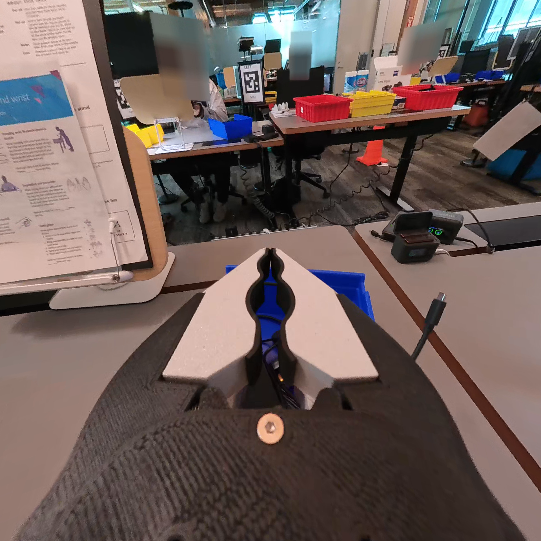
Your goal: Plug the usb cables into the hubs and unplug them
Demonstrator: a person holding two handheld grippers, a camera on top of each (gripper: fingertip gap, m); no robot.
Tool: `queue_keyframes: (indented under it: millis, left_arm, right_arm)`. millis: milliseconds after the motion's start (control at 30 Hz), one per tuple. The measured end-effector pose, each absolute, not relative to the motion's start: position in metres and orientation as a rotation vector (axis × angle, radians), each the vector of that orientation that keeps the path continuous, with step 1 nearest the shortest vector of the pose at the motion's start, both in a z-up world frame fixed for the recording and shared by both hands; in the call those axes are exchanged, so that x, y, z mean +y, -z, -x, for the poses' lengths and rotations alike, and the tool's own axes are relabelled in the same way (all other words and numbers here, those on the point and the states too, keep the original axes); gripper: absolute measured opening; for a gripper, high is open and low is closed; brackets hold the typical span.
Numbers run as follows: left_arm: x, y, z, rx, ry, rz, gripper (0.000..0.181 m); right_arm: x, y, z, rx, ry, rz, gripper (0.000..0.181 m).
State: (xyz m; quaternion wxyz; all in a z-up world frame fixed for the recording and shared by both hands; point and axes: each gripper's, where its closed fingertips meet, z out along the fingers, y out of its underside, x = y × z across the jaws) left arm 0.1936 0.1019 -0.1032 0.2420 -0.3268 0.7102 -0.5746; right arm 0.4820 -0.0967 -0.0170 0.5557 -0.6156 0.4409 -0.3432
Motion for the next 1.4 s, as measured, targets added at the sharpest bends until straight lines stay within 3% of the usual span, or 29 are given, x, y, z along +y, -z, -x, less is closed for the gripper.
queue_keyframes:
  millis: [33,100,133,233,700,733,800,867,1033,1067,1300,1400]
  left_arm:
    - [0.101,0.100,-0.194,1.918,1.589,0.894,0.042]
    - [0.099,0.090,-0.195,1.848,1.659,0.889,0.050]
    - [0.100,0.082,-0.195,1.789,1.709,0.897,0.037]
    - [0.110,0.051,-0.191,1.579,1.922,0.898,0.000]
    - [0.146,0.030,-0.192,1.397,2.069,0.959,0.000]
    - [0.147,0.033,-0.194,1.409,2.028,0.961,0.000]
    - [0.147,0.036,-0.195,1.410,2.016,0.963,0.000]
    - [0.143,0.042,-0.197,1.441,1.993,0.971,0.000]
    - [0.144,0.071,-0.218,1.460,1.728,1.022,0.000]
    - [0.144,0.079,-0.223,1.441,1.683,1.045,0.008]
    - [0.067,0.130,-0.281,1.635,1.476,1.171,0.091]
    - [0.030,0.132,-0.314,1.670,1.461,1.181,0.100]
  right_arm:
    - [-0.098,0.020,-0.480,1.042,0.823,1.459,0.000]
    - [-0.103,0.030,-0.477,1.049,0.857,1.476,0.000]
    - [-0.105,0.035,-0.474,1.046,0.874,1.491,0.000]
    - [-0.107,0.049,-0.467,1.051,0.855,1.516,0.022]
    - [-0.110,0.074,-0.435,1.029,0.788,1.542,0.055]
    - [-0.108,0.075,-0.431,1.015,0.777,1.538,0.052]
    - [-0.107,0.078,-0.423,0.985,0.746,1.531,0.018]
    - [-0.108,0.081,-0.415,0.951,0.718,1.517,0.000]
    - [-0.117,0.105,-0.397,0.963,0.673,1.534,0.000]
    - [-0.123,0.106,-0.393,0.966,0.695,1.520,0.000]
    - [-0.144,0.122,-0.389,1.002,0.782,1.567,0.058]
    - [-0.152,0.123,-0.392,1.017,0.846,1.600,0.075]
